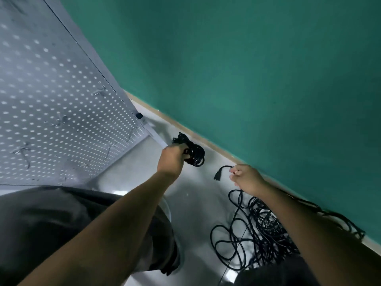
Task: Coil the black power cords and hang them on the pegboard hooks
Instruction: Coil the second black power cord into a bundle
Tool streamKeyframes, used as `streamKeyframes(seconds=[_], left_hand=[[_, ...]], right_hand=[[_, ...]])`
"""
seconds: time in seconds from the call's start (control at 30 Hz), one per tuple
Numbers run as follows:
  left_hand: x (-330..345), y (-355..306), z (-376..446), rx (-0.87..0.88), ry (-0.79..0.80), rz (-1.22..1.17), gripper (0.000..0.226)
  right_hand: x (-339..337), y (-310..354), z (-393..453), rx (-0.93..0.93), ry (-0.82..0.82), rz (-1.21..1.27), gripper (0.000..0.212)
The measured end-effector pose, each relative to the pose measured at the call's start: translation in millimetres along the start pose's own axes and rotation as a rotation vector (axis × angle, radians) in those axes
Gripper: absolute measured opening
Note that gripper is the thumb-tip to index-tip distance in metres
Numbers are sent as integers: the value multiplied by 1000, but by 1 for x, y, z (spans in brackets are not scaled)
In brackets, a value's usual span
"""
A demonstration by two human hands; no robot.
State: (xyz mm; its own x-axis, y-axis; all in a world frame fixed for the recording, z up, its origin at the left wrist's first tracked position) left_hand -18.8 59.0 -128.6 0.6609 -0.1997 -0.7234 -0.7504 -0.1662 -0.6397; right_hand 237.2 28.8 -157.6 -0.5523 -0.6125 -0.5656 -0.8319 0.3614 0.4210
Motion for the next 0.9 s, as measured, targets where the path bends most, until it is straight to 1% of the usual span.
streamKeyframes(seconds=[0.1,0.2,0.27,0.4,0.5,0.57,0.67,0.73,0.8,0.83,0.9], left_hand=[[19,14,20,-20,-12,53,14],[35,31,34,-114,9,81,19],[45,45,38,-186,48,41,23],[63,68,28,-302,149,-75,7],[64,78,22,-356,133,-202,16],[61,83,17,-384,107,-252,18],[60,89,12,-392,77,-264,21],[60,89,11,-380,80,-258,21],[60,88,11,-368,86,-252,20],[60,87,11,-364,91,-249,19],[62,85,10,-361,103,-251,16]], right_hand=[[18,1,29,-16,45,-17,32],[36,-5,51,0,87,-37,40],[47,-9,63,11,108,-49,46],[70,-18,85,48,148,-34,59],[84,-24,101,51,171,-47,65],[91,-27,109,47,190,-50,67],[100,-29,119,55,207,-60,70],[105,-29,125,60,215,-116,71],[111,-31,128,98,217,-198,67],[115,-33,130,110,207,-223,57],[121,-34,132,137,140,-148,18]])
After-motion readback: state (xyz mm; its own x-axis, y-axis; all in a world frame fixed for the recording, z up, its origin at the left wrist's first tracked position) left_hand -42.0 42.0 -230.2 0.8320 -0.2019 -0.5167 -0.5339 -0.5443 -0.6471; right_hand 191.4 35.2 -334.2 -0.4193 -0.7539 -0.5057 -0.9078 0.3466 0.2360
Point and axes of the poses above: each hand's wrist, its own z-axis towards the middle knuckle, its own x-axis out of the palm, y = z × x, the point moved 5 cm from there along z, towards the middle knuckle, and after that the axes turned 10 degrees about -z, right-handed, at the moved point
